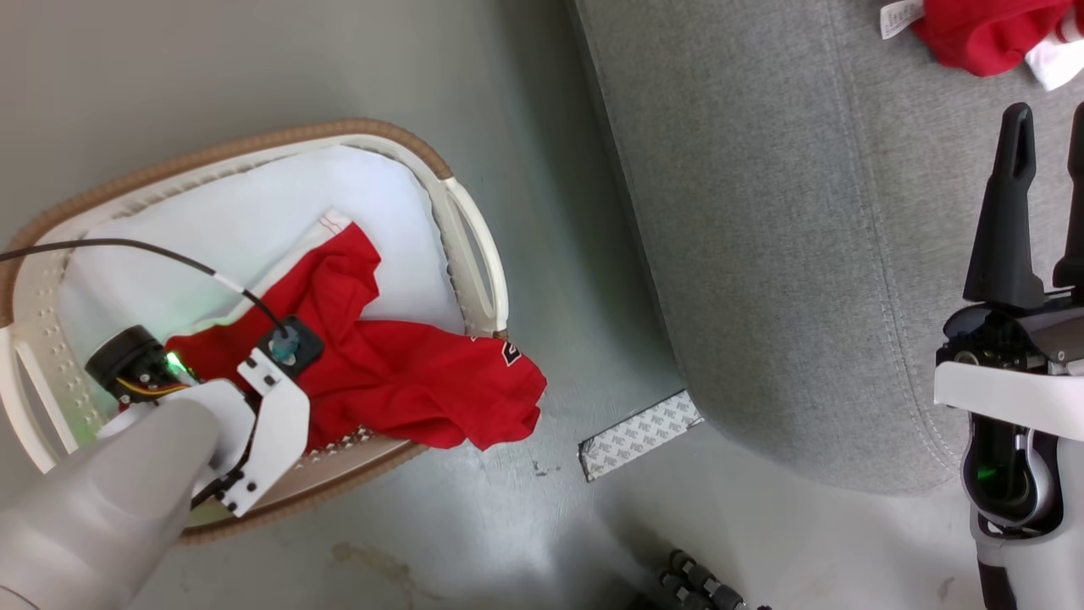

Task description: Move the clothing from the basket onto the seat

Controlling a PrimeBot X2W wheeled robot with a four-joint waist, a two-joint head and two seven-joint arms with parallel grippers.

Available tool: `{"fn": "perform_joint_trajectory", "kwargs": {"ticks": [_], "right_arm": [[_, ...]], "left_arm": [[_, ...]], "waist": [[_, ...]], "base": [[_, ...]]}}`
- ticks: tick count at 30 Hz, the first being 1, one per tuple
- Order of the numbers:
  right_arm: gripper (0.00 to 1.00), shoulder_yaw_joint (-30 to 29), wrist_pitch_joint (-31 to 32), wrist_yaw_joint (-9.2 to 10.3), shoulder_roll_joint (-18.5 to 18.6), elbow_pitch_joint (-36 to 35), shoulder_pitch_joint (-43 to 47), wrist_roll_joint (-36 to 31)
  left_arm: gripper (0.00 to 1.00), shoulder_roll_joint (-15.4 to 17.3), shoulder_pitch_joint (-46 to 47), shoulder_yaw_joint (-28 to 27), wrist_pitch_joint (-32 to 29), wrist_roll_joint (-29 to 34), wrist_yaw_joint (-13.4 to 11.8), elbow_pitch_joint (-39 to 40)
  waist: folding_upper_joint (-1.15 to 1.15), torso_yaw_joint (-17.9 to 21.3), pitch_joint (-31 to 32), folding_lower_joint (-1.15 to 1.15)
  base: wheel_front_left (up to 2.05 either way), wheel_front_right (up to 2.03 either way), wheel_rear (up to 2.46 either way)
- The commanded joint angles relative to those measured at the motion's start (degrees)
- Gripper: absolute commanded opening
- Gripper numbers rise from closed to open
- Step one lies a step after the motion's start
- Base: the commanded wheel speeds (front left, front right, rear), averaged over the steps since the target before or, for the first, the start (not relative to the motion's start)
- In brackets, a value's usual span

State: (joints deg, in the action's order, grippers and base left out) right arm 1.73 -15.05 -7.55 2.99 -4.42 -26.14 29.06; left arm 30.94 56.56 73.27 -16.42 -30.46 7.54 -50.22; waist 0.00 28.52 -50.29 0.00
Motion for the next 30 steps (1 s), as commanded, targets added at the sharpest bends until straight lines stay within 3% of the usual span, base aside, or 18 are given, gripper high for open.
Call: {"fn": "perform_joint_trajectory", "kwargs": {"ticks": [1, 8, 18, 30], "right_arm": [[1.0, -0.05, -0.18, 0.13, -0.18, 0.26, -1.0, 0.44], [1.0, -0.56, -0.18, 0.13, -0.14, 0.72, -0.62, -2.38], [1.0, -2.9, -0.18, 0.13, -0.03, 2.04, 3.6, -7.72], [1.0, -2.1, -0.1, 0.13, 4.22, 5.55, 9.52, -7.63]], "left_arm": [[0.0, 0.38, 0.58, 0.11, 0.42, -1.04, -0.14, -0.45], [0.0, -3.37, -1.41, 0.13, 5.79, -3.73, -0.13, -2.52], [0.0, -11.99, -5.04, 0.15, 14.89, -8.16, -0.13, -4.29], [0.0, -20.68, -10.52, -4.39, 28.48, -16.89, -0.13, -4.93]], "waist": [[0.0, 0.07, 0.4, 0.0], [0.0, -1.32, 6.1, 0.0], [0.0, -6.28, 19.12, 0.0], [0.0, -13.64, 34.05, 0.0]], "base": [[0.0, 0.0, 0.0], [0.0, 0.0, 0.0], [0.0, 0.0, 0.0], [0.0, 0.0, 0.0]]}}
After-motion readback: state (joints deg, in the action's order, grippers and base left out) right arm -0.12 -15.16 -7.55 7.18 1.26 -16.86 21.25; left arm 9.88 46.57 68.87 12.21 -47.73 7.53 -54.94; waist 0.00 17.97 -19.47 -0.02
